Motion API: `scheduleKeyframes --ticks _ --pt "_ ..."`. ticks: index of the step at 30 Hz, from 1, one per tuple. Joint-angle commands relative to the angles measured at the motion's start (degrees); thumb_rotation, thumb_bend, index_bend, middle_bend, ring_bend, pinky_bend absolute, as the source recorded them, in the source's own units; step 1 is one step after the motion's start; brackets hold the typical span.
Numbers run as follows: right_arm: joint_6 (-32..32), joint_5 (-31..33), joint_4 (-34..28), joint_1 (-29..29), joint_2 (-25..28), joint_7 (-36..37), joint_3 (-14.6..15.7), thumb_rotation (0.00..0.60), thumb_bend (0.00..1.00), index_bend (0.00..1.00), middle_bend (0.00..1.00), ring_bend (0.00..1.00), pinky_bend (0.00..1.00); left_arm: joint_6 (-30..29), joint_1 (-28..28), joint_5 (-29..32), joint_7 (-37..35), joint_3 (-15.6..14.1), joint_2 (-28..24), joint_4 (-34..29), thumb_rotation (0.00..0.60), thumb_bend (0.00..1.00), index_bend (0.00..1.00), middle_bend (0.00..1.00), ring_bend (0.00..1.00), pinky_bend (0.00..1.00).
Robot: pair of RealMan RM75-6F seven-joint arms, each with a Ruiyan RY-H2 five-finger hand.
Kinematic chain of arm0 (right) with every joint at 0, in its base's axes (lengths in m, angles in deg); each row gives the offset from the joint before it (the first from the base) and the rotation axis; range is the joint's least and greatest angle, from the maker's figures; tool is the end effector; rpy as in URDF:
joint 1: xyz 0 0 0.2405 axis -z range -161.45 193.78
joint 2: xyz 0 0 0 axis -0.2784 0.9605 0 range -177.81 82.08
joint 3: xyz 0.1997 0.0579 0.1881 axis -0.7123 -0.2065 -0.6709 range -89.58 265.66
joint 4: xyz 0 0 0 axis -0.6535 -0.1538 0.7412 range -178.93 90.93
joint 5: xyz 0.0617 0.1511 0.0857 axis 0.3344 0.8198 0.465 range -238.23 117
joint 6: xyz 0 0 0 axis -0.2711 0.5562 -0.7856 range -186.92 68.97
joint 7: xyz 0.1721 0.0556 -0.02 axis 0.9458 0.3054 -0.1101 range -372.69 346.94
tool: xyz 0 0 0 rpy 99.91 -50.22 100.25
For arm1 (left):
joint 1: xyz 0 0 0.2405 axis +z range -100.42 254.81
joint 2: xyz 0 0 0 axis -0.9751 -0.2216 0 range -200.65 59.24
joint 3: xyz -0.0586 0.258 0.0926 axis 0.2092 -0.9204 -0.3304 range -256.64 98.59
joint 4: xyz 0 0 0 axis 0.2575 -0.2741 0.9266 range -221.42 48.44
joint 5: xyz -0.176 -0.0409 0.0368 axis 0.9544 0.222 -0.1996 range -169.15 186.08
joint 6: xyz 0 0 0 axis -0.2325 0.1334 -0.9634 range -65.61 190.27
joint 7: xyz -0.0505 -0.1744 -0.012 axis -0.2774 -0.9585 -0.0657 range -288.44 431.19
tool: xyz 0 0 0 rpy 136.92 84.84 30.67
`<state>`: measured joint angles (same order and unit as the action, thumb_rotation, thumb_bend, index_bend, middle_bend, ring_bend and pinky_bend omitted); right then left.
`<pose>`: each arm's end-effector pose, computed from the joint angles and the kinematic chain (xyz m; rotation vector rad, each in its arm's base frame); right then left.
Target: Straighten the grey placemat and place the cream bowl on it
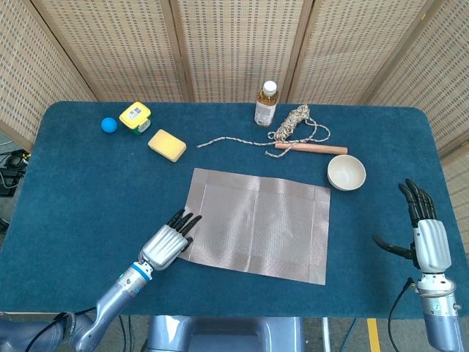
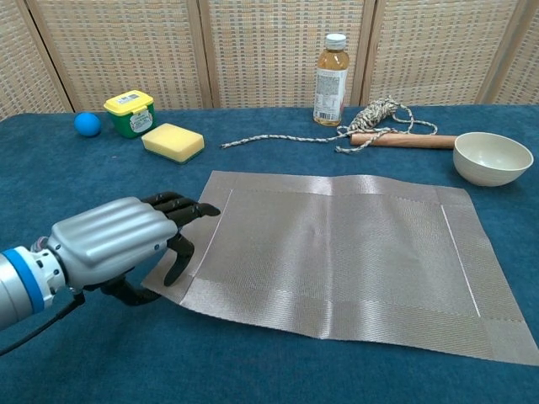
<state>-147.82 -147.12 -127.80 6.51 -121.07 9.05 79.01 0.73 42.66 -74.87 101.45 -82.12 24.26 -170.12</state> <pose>-0.3033 -0.2631 0.1823 1.1976 -1.0185 1.3866 -0.1684 0.2911 -0.0624 -2.1653 -0.5949 -0.8538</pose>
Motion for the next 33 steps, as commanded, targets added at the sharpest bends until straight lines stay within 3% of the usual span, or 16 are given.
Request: scheduleKeyframes --ticks 1,11,33 --pt "-0.1 -0.1 0.0 0.0 0.0 -0.1 0.0 0.600 0.26 0.01 0.00 0.00 0.00 -0.9 1.5 -1.4 1.1 -2.1 -1.4 -2.8 0.600 0.52 0.66 0.00 0.00 0.00" --pt "0.0 -0.3 -0.2 0.0 -0.2 -0.7 0.1 0.600 0.26 0.01 0.00 0.00 0.00 -2.0 4.5 -4.5 2.4 -6.5 -2.7 -7.4 0.600 0.52 0.65 0.00 0.00 0.00" --pt "-0.2 -1.2 -0.6 0.0 -0.4 -1.5 0.6 0.600 0.26 0.01 0.00 0.00 0.00 -1.4 6.9 -6.8 3.7 -7.9 -4.3 -9.4 0.600 0.52 0.66 0.00 0.00 0.00"
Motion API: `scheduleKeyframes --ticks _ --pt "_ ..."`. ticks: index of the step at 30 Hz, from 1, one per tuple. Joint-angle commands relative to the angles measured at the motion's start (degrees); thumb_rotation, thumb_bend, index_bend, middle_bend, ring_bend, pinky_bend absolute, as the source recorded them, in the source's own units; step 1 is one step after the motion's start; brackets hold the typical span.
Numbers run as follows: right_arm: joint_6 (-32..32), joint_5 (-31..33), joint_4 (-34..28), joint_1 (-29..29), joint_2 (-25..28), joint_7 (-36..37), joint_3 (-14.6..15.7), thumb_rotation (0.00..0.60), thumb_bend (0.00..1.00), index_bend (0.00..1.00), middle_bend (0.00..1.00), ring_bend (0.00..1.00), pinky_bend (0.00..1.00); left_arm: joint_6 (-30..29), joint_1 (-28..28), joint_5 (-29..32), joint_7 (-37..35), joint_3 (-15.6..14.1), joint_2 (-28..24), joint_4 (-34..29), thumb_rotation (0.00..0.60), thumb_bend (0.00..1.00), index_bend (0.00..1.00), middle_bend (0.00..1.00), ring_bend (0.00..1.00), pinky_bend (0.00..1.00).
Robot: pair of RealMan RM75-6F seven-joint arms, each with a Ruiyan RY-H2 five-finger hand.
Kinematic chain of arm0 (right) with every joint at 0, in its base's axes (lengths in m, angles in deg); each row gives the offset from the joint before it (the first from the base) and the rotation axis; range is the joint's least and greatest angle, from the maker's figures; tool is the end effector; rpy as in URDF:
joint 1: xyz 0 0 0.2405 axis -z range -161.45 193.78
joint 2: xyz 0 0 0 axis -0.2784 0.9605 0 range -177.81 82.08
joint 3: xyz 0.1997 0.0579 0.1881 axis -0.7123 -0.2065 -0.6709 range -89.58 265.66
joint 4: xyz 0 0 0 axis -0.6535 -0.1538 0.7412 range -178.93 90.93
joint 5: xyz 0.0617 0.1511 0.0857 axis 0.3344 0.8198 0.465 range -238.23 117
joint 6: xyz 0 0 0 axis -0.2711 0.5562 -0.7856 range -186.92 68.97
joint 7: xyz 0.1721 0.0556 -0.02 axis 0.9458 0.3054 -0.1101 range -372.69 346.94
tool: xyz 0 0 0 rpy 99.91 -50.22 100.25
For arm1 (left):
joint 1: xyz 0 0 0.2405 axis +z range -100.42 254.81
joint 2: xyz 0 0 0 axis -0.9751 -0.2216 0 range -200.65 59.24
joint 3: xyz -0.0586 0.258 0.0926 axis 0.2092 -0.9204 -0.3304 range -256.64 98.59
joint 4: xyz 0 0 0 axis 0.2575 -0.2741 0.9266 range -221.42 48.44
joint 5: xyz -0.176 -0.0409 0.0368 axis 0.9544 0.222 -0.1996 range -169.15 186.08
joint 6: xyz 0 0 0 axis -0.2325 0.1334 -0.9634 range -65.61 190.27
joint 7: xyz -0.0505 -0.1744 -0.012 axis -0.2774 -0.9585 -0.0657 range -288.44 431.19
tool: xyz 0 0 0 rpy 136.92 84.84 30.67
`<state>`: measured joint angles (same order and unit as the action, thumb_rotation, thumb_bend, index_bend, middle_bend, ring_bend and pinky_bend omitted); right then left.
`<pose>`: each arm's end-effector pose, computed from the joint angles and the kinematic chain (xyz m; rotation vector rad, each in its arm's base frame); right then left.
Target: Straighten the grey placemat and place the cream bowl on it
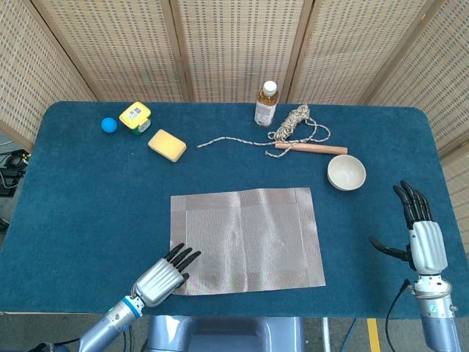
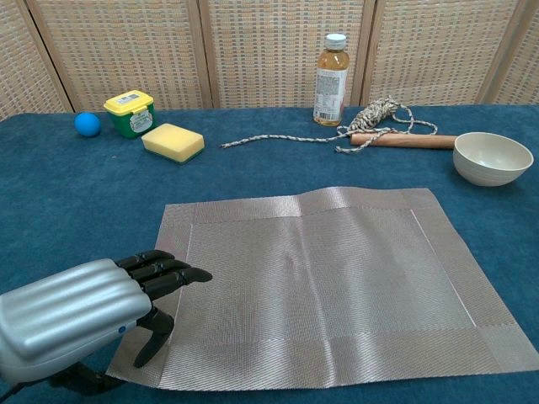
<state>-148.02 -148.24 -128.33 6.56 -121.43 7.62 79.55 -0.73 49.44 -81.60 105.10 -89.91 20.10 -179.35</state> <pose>-0.2989 -0.2607 0.1768 1.2234 -1.0114 1.3820 -0.1817 0.2188 -0.0556 -2.2880 -0.6297 -0.8299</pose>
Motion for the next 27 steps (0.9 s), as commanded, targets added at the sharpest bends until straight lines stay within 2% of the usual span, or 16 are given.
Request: scheduleKeyframes --ticks 1,4,6,11,14,20,27 --pt "0.0 -0.1 0.0 0.0 0.0 -0.2 0.1 0.600 0.26 0.01 0.00 0.00 0.00 0.0 0.3 -0.2 0.0 -0.2 -0.3 -0.2 0.600 0.52 0.66 0.00 0.00 0.00" --pt "0.2 -0.1 0.0 -0.1 -0.1 -0.4 0.2 0.600 0.26 0.01 0.00 0.00 0.00 -0.1 0.5 -0.7 0.0 -0.4 -0.5 -0.4 0.600 0.52 0.65 0.00 0.00 0.00" --pt "0.4 0.0 0.0 -0.1 -0.2 -0.5 0.2 0.600 0.26 0.01 0.00 0.00 0.00 -0.1 0.7 -1.0 0.0 -0.4 -0.7 -0.5 0.600 0.49 0.61 0.00 0.00 0.00" --pt "0.6 0.1 0.0 -0.1 -0.2 -0.7 0.2 0.600 0.26 0.01 0.00 0.00 0.00 0.2 1.1 -1.0 -0.4 -0.3 -1.4 -1.3 0.600 0.28 0.34 0.00 0.00 0.00" --pt "0.8 0.1 0.0 -0.2 -0.2 -0.8 0.3 0.600 0.25 0.01 0.00 0.00 0.00 0.4 1.2 -0.7 -0.4 -0.2 -2.4 -2.5 0.600 0.21 0.24 0.00 0.00 0.00" --pt "1.7 0.4 0.0 -0.4 -0.2 -1.6 0.6 0.600 0.25 0.01 0.00 0.00 0.00 -2.6 3.0 -1.2 -1.4 -0.2 -5.1 -5.3 0.600 0.18 0.17 0.00 0.00 0.00" --pt "2.9 0.7 0.2 -0.8 -0.6 -3.0 0.7 0.600 0.24 0.02 0.00 0.00 0.00 -14.3 7.7 -4.3 -5.0 1.7 -9.2 -7.0 0.600 0.18 0.14 0.00 0.00 0.00"
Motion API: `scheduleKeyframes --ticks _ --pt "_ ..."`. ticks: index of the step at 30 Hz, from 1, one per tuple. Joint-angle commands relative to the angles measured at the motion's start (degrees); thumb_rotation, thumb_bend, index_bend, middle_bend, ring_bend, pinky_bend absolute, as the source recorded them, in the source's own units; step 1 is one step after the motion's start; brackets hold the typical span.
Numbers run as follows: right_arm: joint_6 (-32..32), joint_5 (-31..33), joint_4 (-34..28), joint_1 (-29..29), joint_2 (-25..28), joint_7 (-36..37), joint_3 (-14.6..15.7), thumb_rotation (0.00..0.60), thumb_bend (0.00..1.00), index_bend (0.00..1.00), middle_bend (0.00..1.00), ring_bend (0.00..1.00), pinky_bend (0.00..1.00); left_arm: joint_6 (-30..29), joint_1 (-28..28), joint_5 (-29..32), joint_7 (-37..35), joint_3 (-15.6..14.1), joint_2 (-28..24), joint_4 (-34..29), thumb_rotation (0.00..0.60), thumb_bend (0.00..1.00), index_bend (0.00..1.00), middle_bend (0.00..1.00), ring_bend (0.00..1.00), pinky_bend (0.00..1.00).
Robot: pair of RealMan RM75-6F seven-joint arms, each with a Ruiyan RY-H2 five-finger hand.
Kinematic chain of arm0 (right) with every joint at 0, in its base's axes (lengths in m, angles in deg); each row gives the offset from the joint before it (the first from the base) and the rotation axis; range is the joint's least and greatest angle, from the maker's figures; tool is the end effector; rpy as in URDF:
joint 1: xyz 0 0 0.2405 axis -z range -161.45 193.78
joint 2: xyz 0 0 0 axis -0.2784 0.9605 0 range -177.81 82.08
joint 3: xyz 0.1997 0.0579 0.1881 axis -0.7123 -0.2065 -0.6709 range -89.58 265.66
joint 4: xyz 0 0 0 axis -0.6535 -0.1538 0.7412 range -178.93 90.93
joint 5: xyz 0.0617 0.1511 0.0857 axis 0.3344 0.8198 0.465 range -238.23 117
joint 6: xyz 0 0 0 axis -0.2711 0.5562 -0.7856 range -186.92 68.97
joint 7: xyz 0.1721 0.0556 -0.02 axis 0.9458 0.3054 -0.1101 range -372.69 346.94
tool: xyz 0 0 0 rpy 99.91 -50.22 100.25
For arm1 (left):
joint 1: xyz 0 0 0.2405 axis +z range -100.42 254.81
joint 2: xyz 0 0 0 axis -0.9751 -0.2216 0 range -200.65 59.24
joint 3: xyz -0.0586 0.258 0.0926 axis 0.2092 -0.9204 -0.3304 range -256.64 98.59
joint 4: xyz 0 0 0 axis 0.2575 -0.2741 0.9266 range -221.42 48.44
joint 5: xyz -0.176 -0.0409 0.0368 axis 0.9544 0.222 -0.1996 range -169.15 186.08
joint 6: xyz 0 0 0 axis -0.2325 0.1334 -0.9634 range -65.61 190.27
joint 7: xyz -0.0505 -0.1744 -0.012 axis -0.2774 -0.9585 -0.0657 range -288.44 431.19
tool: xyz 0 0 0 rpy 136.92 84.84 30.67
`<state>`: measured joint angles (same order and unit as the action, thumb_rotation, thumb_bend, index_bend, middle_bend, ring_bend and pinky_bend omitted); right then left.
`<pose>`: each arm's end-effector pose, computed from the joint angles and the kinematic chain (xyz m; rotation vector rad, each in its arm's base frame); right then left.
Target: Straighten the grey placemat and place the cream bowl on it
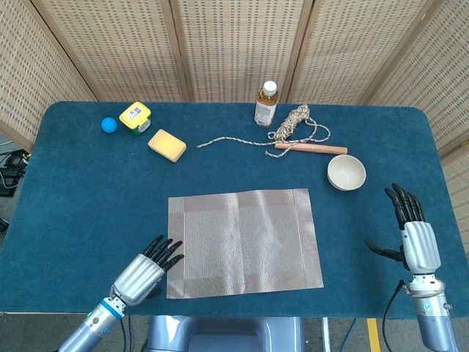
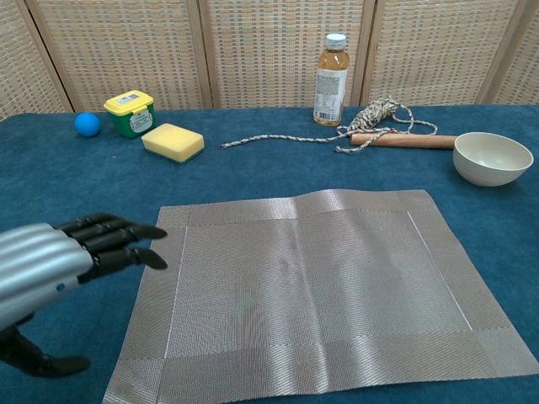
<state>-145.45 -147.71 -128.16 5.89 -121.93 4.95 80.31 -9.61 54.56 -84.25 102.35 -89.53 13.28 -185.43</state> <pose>-0.3013 -0.2638 0.1645 1.2666 -1.0266 1.3151 -0.1923 0.2175 0.0024 -2.0893 -0.7049 -0.9161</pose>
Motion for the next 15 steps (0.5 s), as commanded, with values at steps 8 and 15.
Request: scheduleKeyframes --ticks 8,15 --pt "4.8 3.5 0.1 -2.9 -0.8 -4.0 -2.2 0.600 0.24 0.05 0.00 0.00 0.00 -12.4 5.8 0.2 -8.5 4.9 -7.4 -1.1 0.600 0.18 0.13 0.00 0.00 0.00" --pt "13.9 10.2 0.5 -9.2 -1.8 -14.0 -6.0 0.600 0.24 0.06 0.00 0.00 0.00 -15.0 7.1 2.5 -14.2 8.3 -11.1 -1.0 0.600 0.18 0.13 0.00 0.00 0.00"
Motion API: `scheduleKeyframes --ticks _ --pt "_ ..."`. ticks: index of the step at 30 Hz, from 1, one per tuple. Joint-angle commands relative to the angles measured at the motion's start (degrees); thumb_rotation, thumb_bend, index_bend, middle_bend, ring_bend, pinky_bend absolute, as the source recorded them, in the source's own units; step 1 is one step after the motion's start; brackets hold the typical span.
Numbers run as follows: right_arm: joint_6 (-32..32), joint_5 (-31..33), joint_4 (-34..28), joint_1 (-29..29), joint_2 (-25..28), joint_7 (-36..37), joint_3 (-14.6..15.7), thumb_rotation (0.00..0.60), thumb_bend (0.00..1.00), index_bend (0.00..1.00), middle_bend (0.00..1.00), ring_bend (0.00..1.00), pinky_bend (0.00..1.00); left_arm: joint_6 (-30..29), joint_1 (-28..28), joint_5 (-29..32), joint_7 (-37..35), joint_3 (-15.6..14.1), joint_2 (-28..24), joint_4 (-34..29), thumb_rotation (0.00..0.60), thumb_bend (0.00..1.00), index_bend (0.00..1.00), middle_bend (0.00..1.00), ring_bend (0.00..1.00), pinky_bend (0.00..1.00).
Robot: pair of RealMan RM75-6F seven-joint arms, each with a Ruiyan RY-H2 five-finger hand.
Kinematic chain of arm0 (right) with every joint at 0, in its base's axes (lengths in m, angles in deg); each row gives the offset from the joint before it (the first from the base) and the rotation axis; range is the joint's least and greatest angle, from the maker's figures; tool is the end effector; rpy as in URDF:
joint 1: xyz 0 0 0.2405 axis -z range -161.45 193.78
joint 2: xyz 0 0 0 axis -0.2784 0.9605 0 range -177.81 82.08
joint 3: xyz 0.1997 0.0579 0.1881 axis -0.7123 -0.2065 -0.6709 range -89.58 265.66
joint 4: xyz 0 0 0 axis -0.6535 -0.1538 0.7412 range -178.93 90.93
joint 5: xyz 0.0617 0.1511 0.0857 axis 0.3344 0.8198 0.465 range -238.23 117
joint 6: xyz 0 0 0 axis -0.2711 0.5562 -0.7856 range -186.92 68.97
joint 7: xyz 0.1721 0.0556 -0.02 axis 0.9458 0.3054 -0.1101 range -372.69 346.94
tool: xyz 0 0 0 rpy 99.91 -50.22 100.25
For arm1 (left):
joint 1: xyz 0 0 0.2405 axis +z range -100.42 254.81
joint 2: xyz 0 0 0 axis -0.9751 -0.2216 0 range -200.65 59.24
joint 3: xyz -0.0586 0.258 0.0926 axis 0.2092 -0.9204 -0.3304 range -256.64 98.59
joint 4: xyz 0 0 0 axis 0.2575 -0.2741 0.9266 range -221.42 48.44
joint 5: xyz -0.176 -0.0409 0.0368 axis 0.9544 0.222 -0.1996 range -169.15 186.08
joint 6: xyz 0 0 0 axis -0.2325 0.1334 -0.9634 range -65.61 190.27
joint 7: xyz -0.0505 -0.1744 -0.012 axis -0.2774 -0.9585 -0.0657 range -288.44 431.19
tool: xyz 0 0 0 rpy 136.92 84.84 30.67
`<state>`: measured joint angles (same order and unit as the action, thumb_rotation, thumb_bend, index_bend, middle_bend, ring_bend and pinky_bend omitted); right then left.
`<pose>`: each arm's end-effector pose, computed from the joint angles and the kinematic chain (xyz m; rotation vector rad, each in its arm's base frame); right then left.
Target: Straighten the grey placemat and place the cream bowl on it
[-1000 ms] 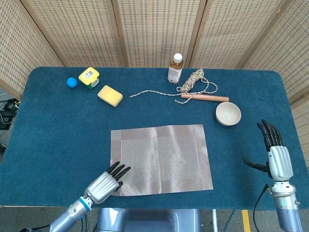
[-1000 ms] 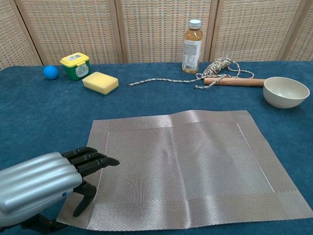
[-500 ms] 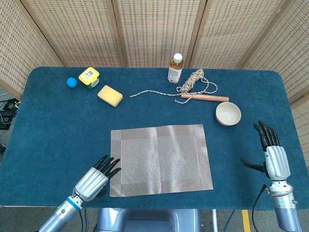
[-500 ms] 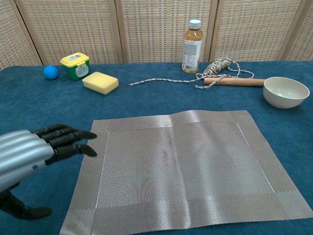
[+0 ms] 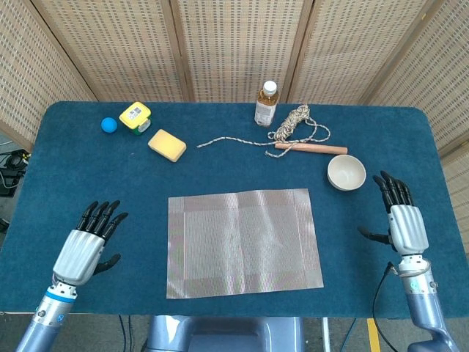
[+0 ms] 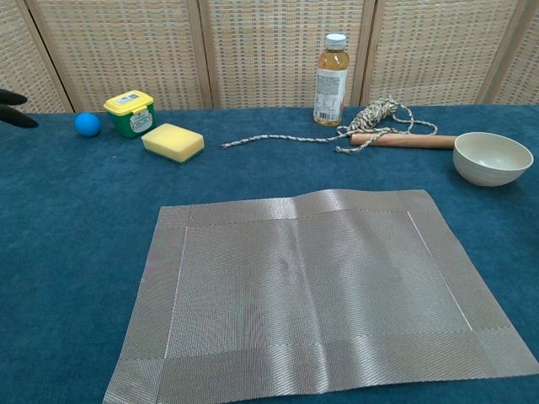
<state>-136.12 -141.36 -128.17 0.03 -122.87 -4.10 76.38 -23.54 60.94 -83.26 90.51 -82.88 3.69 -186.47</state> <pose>-0.2926 -0.3096 0.1517 1.3221 -0.9990 1.1796 -0.2286 0.2417 0.1075 -1.6655 -0.7545 -1.0411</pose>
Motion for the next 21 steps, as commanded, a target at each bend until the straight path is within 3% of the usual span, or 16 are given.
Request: scheduleKeyframes --ticks 1,5,11,21 --pt "6.3 5.2 1.0 -4.4 -1.4 -6.7 -2.6 0.600 0.24 0.06 0.00 0.00 0.00 -1.4 0.9 2.1 -3.3 2.2 -2.0 0.0 0.600 0.18 0.13 0.00 0.00 0.00" --pt "11.8 10.7 3.5 -8.1 -3.6 -12.2 -4.3 0.600 0.24 0.03 0.00 0.00 0.00 -1.4 1.2 2.8 -5.8 3.2 -3.2 0.3 0.600 0.18 0.13 0.00 0.00 0.00" --pt "15.0 15.6 7.2 -11.7 -6.7 -17.7 -5.7 0.600 0.24 0.01 0.00 0.00 0.00 -0.4 1.4 3.6 -7.8 4.1 -3.8 1.0 0.600 0.18 0.13 0.00 0.00 0.00" --pt "19.0 21.5 18.0 -16.0 -12.0 -21.7 -7.0 0.600 0.24 0.36 0.00 0.00 0.00 1.3 1.4 4.8 -9.2 5.3 -4.0 1.6 0.600 0.18 0.13 0.00 0.00 0.00"
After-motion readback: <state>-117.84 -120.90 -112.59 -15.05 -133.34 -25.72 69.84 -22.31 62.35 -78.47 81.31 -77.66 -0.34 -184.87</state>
